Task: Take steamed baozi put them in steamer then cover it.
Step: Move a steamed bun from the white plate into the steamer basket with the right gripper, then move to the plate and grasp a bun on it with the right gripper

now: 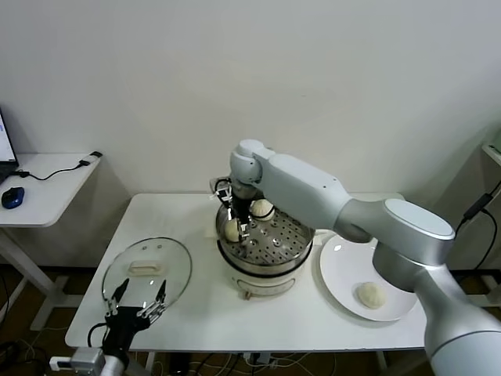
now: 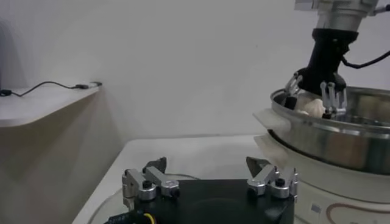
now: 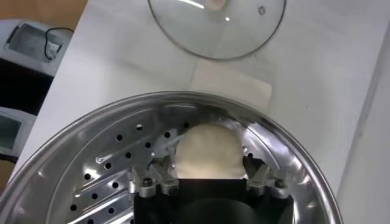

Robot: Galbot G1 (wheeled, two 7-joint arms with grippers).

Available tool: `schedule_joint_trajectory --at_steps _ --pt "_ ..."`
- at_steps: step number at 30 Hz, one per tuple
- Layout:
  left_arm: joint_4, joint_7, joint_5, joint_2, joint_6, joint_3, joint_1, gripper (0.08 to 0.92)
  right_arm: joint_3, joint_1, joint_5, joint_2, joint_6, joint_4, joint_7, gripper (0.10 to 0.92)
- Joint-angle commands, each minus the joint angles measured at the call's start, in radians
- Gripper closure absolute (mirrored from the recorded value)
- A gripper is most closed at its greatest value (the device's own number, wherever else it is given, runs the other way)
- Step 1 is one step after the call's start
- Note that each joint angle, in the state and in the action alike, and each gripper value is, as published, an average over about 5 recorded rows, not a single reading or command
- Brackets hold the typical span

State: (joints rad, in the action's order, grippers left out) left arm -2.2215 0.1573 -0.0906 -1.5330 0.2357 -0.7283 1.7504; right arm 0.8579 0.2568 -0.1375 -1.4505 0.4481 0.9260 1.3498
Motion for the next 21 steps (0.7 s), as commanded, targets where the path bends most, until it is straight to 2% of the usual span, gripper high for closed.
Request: schedule_joint_trajectory --at_steps 1,13,21 --pt "-0.003 0.005 0.001 0.003 0.003 0.001 0.001 0.177 -0.018 0.054 0.055 0.135 0.028 0.168 0.011 0.205" --pt "0.0 0.012 -0.004 0.005 0.003 0.007 0.006 0.177 -0.127 0.138 0.156 0.629 0.036 0.519 0.078 0.203" --pt "-0.004 0.017 -0.02 0.003 0.018 0.006 0.017 0.177 -0.369 -0.177 0.076 0.943 -0.04 0.671 0.117 0.203"
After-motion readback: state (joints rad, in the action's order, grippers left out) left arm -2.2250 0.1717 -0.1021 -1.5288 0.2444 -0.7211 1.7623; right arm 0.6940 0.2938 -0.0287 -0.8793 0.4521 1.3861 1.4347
